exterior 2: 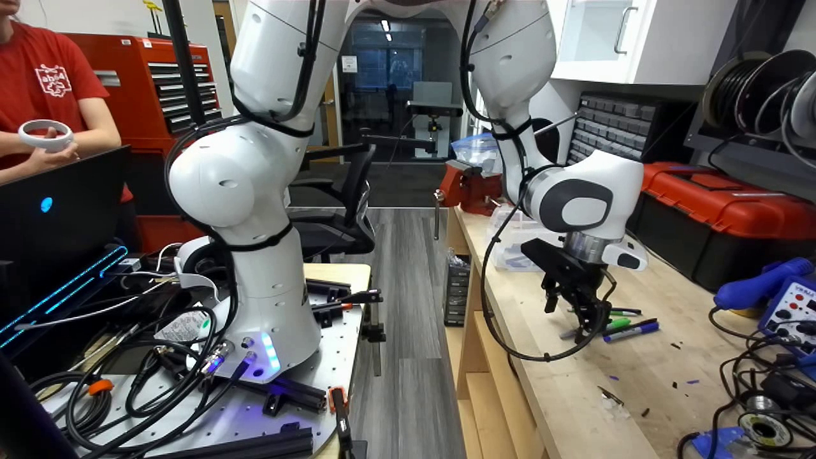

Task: Put the black marker into the clear box

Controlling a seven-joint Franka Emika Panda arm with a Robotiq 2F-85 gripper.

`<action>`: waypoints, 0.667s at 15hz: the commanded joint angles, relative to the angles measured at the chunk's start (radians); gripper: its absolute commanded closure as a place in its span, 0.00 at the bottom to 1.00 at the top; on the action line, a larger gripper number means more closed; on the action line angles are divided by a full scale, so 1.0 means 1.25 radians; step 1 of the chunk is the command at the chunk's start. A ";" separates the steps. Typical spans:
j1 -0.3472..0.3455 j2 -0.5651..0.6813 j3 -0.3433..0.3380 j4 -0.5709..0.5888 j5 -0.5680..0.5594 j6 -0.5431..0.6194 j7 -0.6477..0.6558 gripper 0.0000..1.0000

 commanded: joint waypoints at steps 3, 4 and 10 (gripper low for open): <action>-0.034 0.011 0.013 0.001 0.049 0.014 -0.044 0.40; -0.037 0.009 0.014 -0.002 0.054 0.016 -0.048 0.47; -0.042 -0.015 0.010 -0.017 0.059 0.037 -0.052 0.85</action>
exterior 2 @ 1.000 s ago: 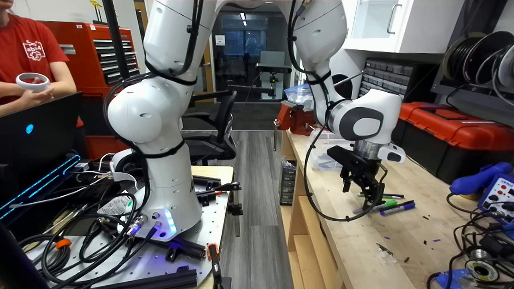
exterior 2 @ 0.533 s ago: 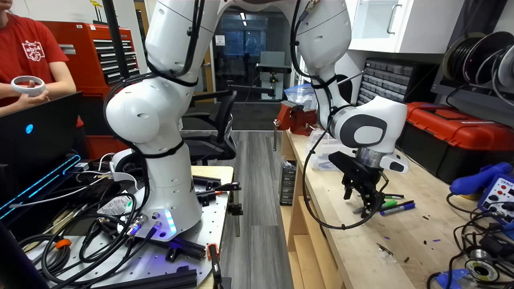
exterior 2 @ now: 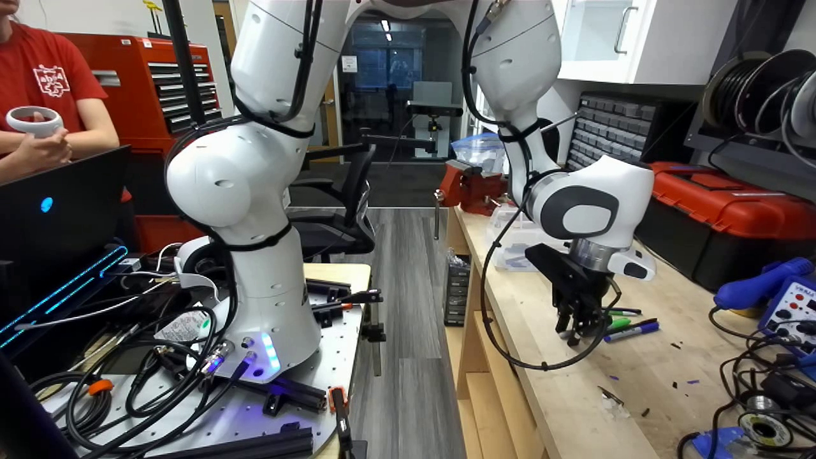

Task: Put the black marker into the clear box

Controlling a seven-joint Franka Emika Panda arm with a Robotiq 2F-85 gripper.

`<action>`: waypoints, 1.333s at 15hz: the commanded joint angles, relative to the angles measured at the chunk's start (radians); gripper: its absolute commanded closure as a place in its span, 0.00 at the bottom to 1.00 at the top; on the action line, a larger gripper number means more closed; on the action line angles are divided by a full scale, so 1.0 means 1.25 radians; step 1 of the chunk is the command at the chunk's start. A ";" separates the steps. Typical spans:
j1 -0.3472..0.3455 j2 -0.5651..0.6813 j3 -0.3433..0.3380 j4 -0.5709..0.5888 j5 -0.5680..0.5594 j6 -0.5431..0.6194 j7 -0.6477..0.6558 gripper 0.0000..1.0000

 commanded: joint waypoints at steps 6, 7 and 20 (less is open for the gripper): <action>-0.024 -0.084 0.025 -0.060 0.022 0.032 -0.058 0.97; -0.028 -0.100 0.032 -0.068 0.028 0.031 -0.074 0.97; 0.036 -0.293 0.107 -0.044 0.219 -0.131 -0.156 0.97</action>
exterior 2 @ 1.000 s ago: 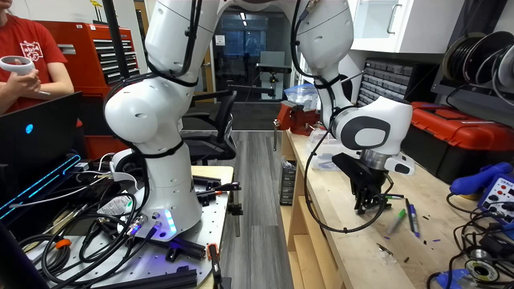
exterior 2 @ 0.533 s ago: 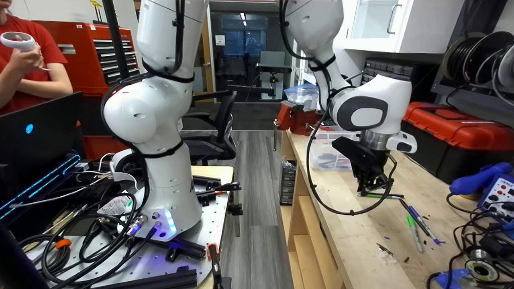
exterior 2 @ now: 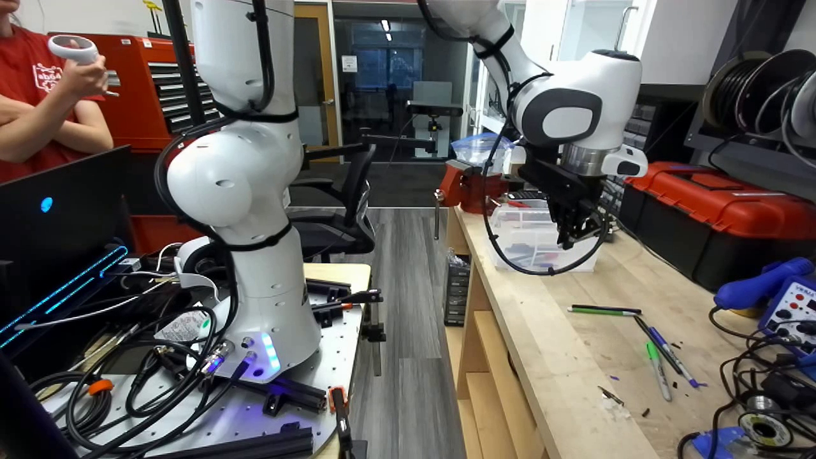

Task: Put the black marker into the clear box

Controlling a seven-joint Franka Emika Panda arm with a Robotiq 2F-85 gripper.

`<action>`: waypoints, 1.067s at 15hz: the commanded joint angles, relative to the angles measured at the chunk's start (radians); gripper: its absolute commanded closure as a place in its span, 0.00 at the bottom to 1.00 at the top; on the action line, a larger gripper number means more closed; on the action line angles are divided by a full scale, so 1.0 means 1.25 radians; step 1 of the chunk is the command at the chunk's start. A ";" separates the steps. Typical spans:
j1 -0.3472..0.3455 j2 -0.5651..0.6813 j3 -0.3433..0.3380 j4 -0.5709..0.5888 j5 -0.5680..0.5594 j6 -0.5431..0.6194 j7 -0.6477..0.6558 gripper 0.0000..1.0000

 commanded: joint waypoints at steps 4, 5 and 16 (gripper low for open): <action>0.071 -0.001 0.000 0.062 0.005 -0.056 0.063 0.97; 0.080 0.008 0.000 0.075 0.001 -0.056 0.081 0.97; 0.163 0.136 0.015 0.205 -0.012 -0.078 0.288 0.97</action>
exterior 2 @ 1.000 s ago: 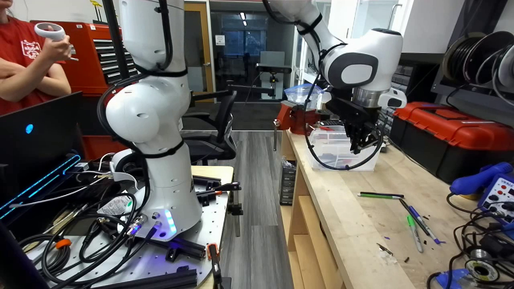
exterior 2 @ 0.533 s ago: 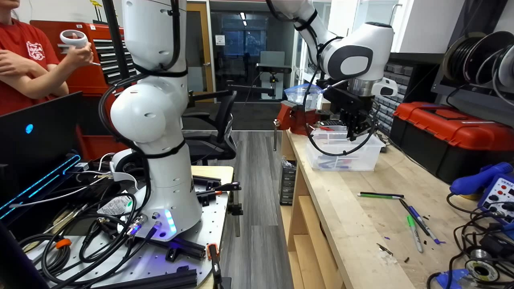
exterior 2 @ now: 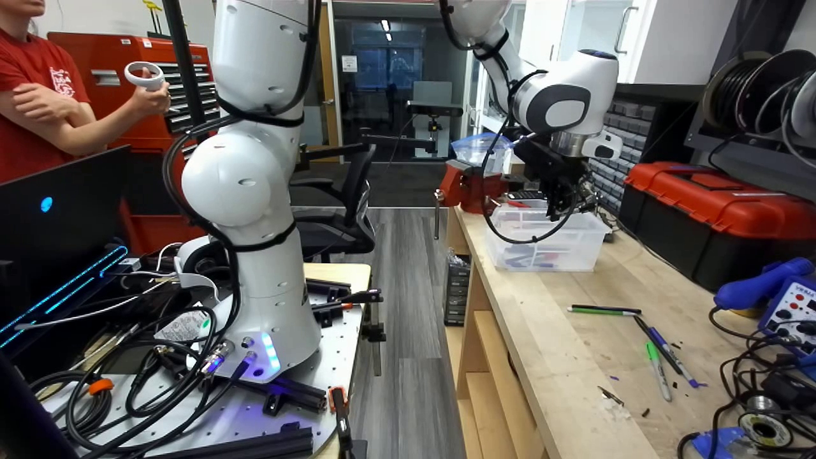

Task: Put the black marker into the clear box

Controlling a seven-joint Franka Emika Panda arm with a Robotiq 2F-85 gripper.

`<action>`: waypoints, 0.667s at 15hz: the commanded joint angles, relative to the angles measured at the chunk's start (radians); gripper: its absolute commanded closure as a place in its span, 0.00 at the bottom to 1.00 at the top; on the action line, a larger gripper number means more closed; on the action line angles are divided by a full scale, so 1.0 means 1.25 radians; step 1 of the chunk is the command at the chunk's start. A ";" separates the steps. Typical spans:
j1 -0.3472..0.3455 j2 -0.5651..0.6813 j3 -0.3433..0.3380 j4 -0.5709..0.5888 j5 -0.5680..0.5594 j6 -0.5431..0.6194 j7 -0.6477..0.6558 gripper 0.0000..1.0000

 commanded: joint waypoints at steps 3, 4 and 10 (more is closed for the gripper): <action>0.041 0.045 0.023 0.057 -0.003 -0.058 0.069 0.97; 0.048 0.052 0.027 0.062 -0.004 -0.059 0.073 0.97; 0.068 0.061 0.030 0.060 -0.015 -0.059 0.079 0.50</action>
